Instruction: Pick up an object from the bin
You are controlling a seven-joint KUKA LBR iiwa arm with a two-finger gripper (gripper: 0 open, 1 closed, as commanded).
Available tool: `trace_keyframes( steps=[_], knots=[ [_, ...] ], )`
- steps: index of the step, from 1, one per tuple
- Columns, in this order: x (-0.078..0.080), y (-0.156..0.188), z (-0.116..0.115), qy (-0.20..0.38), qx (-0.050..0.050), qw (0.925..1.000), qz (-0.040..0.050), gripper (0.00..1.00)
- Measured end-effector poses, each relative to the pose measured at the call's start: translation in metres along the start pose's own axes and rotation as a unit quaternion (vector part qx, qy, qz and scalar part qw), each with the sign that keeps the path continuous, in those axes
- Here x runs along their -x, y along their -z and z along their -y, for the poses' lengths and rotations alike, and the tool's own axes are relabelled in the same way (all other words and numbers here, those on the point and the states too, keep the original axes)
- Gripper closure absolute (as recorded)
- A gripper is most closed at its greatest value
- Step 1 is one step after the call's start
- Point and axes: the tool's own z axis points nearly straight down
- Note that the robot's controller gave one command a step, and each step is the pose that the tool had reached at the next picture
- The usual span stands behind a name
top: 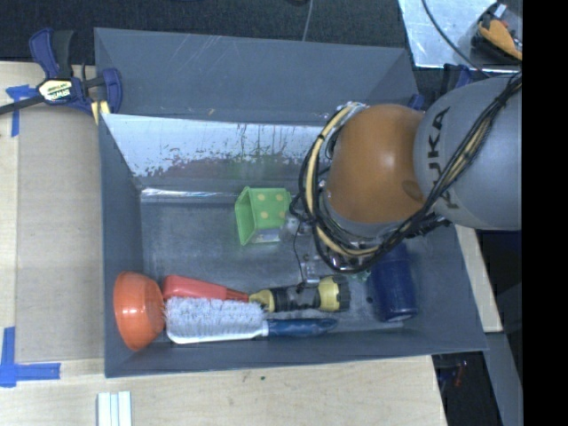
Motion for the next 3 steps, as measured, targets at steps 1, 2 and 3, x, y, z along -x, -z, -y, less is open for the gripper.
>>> trace_keyframes(
  steps=[1, 2, 3],
  knots=[
    [0.002, 0.002, 0.004, -0.003, -0.001, 1.0000, 0.0031, 0.00],
    [-0.034, -0.016, 0.044, 0.108, -0.001, 0.9941, 0.0029, 0.00],
    [-0.032, 0.008, 0.045, 0.098, -0.001, 0.9952, 0.0048, 0.00]
  ],
)
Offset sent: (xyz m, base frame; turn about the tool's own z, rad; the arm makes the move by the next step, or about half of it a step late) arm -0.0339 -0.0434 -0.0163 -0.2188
